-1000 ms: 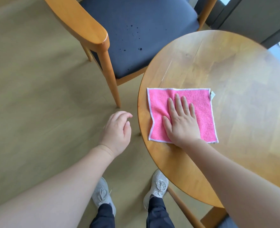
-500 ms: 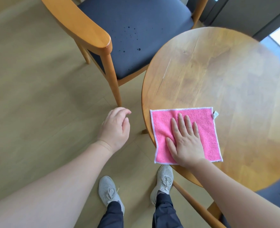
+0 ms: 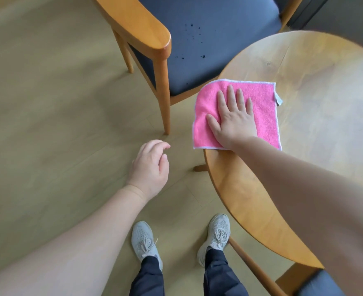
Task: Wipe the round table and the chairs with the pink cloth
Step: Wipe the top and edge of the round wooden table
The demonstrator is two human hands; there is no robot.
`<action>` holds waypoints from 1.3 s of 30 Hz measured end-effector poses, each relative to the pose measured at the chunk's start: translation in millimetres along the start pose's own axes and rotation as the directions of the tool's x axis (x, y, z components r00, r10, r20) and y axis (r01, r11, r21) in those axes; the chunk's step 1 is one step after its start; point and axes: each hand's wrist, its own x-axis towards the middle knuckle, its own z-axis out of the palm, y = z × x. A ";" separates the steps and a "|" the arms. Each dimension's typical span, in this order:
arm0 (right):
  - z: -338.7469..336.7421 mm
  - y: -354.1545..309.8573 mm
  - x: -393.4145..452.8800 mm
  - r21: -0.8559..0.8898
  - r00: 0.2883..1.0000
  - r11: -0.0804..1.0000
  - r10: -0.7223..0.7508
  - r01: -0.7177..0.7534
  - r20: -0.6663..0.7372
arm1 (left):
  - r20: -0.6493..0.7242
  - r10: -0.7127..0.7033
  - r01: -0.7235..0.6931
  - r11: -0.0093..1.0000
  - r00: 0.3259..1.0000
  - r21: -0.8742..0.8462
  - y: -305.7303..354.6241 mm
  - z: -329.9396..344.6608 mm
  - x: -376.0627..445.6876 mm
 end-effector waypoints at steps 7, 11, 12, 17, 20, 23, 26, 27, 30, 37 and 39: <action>2.6 -10.9 10.0 -0.005 1.000 1.000 0.010 -0.010 -0.016 | -0.015 -0.040 0.041 0.999 0.999 0.019 -11.0 -1.6 -9.4; 8.5 -15.0 -12.4 -0.030 0.998 0.998 -0.062 0.062 0.000 | -0.004 -0.042 0.042 0.999 0.999 0.015 -8.5 -0.5 -11.7; 11.3 -17.0 -22.5 -0.039 0.997 0.996 -0.079 0.080 0.006 | 0.001 -0.037 0.037 0.999 0.999 0.013 -7.1 0.0 -12.7; 25.8 -23.9 -82.4 -0.047 0.988 0.987 -0.154 0.156 0.031 | 0.014 -0.008 0.008 1.000 1.000 -0.006 -0.3 3.6 -16.0; 31.9 -23.4 -114.2 -0.033 0.984 0.983 -0.179 0.179 0.010 | 0.022 0.000 0.000 1.000 1.000 -0.011 2.2 7.9 -17.4; 37.4 -19.2 -141.3 -0.027 0.984 0.984 -0.178 0.178 0.003 | 0.043 0.017 -0.017 1.000 0.999 0.000 6.6 12.9 -20.7; 43.1 -11.1 -168.6 -0.018 0.982 0.983 -0.184 0.185 0.029 | 0.065 0.030 -0.030 1.000 0.997 0.003 13.2 15.6 -24.0; 44.7 -7.8 -177.8 -0.020 0.981 0.981 -0.189 0.190 0.045 | 0.074 0.032 -0.032 0.999 0.997 0.003 16.0 15.7 -25.0; 44.2 4.8 -197.7 -0.003 0.980 0.983 -0.185 0.185 0.075 | 0.100 0.055 -0.054 0.998 0.993 -0.007 27.7 14.7 -23.9; 32.1 33.4 -204.6 0.040 0.973 0.979 -0.202 0.199 0.110 | 0.105 0.145 -0.149 0.988 0.984 0.032 53.9 25.0 -7.9; 30.6 44.6 -202.5 0.045 0.978 0.982 -0.185 0.181 0.100 | 0.104 0.165 -0.168 0.986 0.981 0.018 63.9 31.5 -1.6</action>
